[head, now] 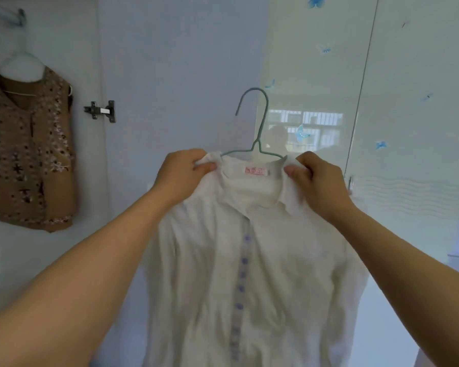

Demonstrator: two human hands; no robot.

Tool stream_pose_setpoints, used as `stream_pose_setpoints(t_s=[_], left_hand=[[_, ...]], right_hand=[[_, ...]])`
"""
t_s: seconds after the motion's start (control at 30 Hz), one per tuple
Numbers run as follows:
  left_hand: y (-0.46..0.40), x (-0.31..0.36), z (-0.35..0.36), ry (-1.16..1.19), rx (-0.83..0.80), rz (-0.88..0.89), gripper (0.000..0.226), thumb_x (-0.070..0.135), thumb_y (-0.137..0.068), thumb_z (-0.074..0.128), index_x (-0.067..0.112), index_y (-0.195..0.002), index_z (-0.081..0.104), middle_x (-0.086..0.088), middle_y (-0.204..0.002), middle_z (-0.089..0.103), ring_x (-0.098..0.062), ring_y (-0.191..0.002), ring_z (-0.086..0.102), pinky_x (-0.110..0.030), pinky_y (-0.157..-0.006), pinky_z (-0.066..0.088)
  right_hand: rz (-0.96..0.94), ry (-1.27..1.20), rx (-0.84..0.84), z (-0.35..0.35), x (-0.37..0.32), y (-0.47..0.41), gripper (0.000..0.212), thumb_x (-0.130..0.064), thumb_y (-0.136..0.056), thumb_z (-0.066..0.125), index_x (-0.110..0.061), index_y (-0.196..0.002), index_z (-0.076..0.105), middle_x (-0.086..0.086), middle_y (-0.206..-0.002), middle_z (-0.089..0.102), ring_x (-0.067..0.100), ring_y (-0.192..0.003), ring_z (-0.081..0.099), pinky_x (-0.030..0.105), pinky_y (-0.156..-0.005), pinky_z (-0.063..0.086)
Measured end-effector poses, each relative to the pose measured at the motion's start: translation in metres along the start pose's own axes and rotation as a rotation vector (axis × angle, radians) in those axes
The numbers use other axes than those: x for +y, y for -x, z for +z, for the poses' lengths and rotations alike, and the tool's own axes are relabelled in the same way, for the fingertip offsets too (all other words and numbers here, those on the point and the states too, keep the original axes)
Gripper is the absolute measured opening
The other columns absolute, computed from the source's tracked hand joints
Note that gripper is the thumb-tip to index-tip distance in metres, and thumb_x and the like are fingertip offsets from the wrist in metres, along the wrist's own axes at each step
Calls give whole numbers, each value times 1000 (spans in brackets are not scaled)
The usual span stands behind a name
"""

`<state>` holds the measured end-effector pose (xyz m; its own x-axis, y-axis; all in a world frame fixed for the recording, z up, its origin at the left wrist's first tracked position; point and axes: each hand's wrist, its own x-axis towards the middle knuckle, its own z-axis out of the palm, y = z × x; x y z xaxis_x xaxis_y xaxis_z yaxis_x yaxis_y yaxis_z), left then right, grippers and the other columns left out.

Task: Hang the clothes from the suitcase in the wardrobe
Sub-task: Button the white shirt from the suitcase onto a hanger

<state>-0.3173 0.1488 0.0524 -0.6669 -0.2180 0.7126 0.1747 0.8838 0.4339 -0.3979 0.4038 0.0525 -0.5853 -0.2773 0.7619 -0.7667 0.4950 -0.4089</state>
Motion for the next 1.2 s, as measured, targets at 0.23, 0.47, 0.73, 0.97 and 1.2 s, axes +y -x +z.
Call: stream_pose_setpoints(t_s=[0.23, 0.47, 0.73, 0.97, 1.2], left_hand=[[-2, 5, -55, -151, 129, -14, 31, 25, -92, 60, 13, -66, 49, 2, -61, 43, -22, -68, 43, -33, -61, 28], [-6, -11, -87, -216, 190, 15, 44, 25, -97, 54, 20, -61, 29, 5, -56, 39, -20, -64, 42, -36, -62, 32], [-47, -91, -156, -177, 336, -68, 31, 22, -96, 55, 5, -70, 50, 6, -58, 40, -18, -64, 39, -34, -59, 22], [-102, -188, -206, -293, 493, -173, 25, 27, -96, 53, 8, -84, 62, 0, -75, 59, -21, -74, 52, -33, -64, 35], [-146, -234, -256, -516, 493, -240, 30, 21, -95, 51, 18, -123, 62, -8, -127, 56, -28, -112, 54, -30, -78, 37]], right_hand=[[-153, 23, -189, 6, -33, -27, 19, -27, -98, 50, -14, -85, 57, -5, -71, 54, 15, -68, 48, 15, -58, 33], [-211, -232, -240, 17, -79, -43, 29, -39, -96, 48, -20, -98, 71, -4, -91, 68, 17, -86, 60, 34, -78, 43], [-204, 60, -286, 72, -92, -87, 45, -37, -96, 45, -6, -64, 51, 6, -59, 55, 21, -61, 54, 30, -57, 35], [-271, 52, -22, 174, -171, -144, 47, -42, -97, 37, -10, -66, 50, 5, -59, 56, 21, -61, 53, 35, -58, 39], [-254, 187, 70, 262, -266, -212, 44, -39, -102, 31, -15, -67, 43, 2, -66, 48, 25, -65, 46, 32, -55, 29]])
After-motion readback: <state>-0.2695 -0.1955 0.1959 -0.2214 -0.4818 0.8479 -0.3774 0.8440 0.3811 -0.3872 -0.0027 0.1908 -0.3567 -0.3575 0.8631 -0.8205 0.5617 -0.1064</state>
